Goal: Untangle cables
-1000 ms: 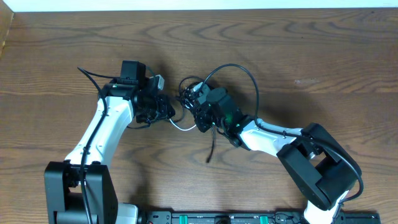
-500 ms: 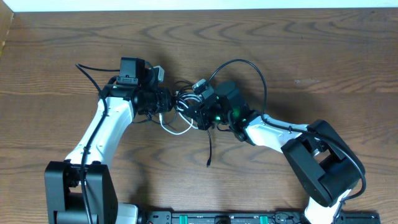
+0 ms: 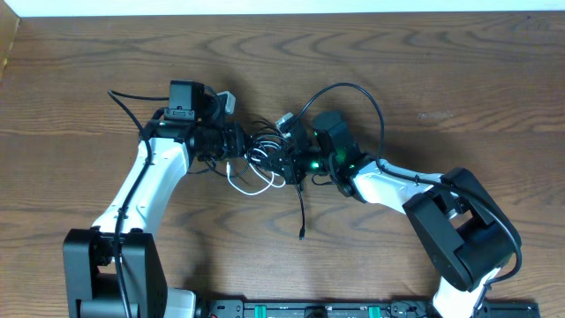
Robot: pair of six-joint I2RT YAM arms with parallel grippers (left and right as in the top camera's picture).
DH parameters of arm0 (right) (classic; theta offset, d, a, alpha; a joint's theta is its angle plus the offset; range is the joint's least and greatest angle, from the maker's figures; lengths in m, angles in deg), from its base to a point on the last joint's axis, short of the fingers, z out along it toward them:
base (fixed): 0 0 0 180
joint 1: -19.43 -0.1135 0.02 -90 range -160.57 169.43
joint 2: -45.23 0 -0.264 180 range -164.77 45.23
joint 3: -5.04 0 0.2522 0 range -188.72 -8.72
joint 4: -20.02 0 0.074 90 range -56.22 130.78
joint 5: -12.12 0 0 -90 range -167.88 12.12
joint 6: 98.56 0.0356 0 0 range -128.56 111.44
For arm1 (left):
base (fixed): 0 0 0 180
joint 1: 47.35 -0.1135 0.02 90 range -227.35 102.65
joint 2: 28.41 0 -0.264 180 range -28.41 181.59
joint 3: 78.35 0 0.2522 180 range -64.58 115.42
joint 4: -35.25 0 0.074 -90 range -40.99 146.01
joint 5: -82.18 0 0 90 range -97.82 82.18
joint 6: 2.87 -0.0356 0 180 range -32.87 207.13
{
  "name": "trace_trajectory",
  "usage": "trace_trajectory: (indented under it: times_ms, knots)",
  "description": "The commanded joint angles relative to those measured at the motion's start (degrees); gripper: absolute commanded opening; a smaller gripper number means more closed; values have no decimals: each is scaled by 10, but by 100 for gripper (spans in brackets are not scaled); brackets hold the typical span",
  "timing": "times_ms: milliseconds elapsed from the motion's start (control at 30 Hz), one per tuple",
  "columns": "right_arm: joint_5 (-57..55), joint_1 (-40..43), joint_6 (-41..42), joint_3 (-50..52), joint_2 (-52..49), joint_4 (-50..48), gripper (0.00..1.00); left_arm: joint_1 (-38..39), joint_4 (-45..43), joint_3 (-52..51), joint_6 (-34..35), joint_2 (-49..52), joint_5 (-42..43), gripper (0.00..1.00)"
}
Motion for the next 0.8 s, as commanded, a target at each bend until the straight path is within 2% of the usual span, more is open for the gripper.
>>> trace_trajectory:
  times_ms: [0, 567, 700, 767]
  knots:
    - [32, -1, 5, -5, 0, -5, 1, 0, 13, -7, -31, 8, 53, 29]
    - [37, -1, 11, -5, 0, -13, 1, 0, 13, -21, -45, 8, 44, 29]
    - [37, -1, 11, -5, 0, -13, 1, 0, -2, -36, -45, 8, 44, 22]
    - [37, -1, 11, -5, 0, -13, 1, 0, -8, -42, -45, 8, 44, 11]
